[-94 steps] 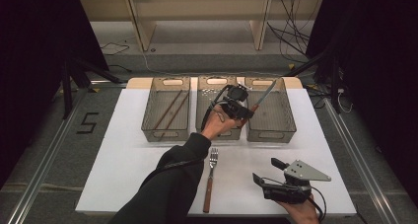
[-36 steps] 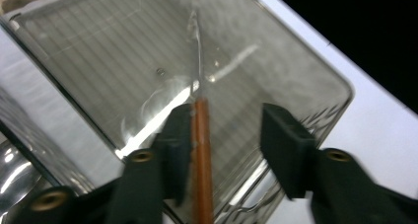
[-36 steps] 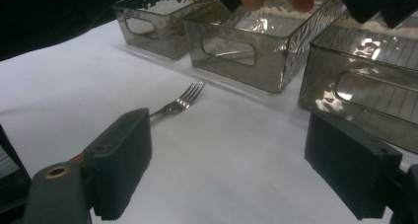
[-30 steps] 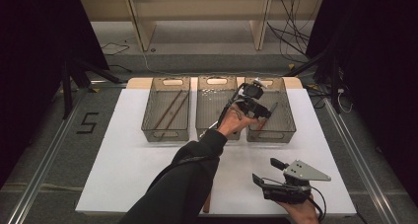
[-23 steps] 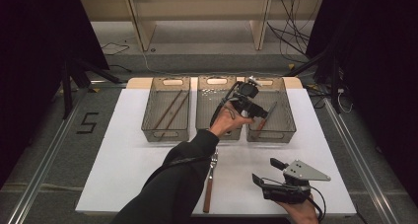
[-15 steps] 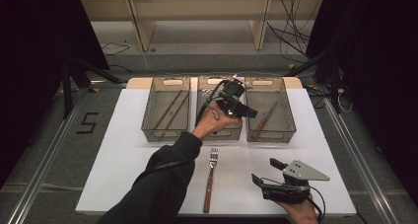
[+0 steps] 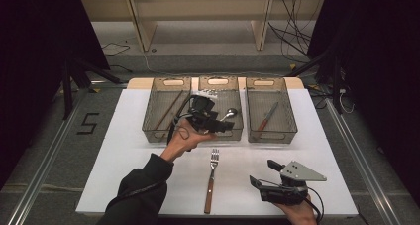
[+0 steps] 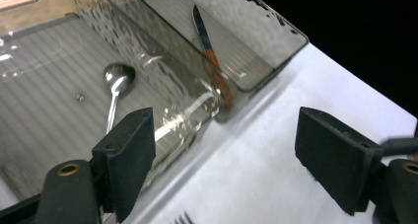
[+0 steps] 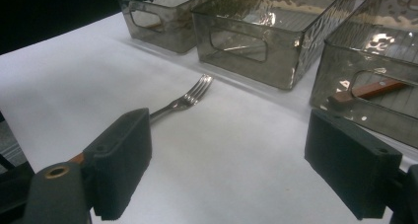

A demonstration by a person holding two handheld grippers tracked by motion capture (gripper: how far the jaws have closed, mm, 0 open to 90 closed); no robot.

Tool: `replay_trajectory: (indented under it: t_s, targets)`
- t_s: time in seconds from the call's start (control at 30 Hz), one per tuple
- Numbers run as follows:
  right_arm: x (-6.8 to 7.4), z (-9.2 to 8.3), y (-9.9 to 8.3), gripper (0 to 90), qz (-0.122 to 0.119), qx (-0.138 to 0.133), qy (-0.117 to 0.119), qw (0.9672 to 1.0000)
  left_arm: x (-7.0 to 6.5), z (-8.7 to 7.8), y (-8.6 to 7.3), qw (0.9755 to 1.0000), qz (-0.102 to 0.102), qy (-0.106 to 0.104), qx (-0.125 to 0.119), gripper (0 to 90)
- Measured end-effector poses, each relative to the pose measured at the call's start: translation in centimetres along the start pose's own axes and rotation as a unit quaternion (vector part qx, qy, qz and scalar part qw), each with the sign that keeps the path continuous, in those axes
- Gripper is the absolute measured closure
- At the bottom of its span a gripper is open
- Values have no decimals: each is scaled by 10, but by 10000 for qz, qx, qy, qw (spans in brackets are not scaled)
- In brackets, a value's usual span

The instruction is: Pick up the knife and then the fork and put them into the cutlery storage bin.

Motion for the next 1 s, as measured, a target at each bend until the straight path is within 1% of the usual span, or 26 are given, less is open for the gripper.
replay_trajectory:
  t_s: [0.03,0.1,0.23,0.27,0.33,0.5,0.53,0.6,0.67,0.77,0.83,0.93,0.97,1.0]
  targets:
    - [1,0,0,188,14,-4,11,10000,0,-4,-4,10000,22,4,0,222]
    - [2,1,0,188,-6,10,30,10000,0,-12,-13,10000,10,-20,-81,219]
    - [4,2,0,188,-44,38,54,10000,2,-26,-31,9999,-13,17,-156,214]
    - [5,2,0,188,-31,38,67,10000,3,-30,-36,9998,-31,39,-205,211]
    - [6,3,1,189,-24,47,91,9999,4,-37,-44,9997,-3,66,-226,210]
    - [11,5,2,189,-76,82,146,9998,3,-52,-62,9993,-10,73,-373,203]
    - [12,6,2,189,-95,81,156,9998,3,-54,-65,9992,-21,75,-402,203]
    - [14,7,3,189,-111,105,180,9997,2,-57,-70,9992,-19,90,-383,200]
    - [17,8,3,189,-131,107,213,9996,2,-60,-75,9991,24,114,-398,198]
    - [21,10,4,193,-166,129,257,9994,2,-65,-84,9988,-52,97,-484,197]
    - [24,12,5,195,-190,160,304,9992,2,-67,-90,9986,-42,104,-514,197]
    - [29,15,5,205,-282,220,368,9987,2,-70,-99,9986,20,193,-500,196]
    - [31,15,5,209,-279,233,386,9986,2,-72,-103,9984,3,173,-544,196]
    - [32,16,6,215,-326,259,416,9983,2,-74,-106,9982,1,172,-568,196]
Point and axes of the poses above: each handheld gripper's, and its own axes: z roughly forward along the jaws, y roughly out of its top, x roughly to its left, the point moved 2 cm from there along z, roughly forward along the jaws, and after that the axes turned 15 degrees about -y, right-handed, at the moved point
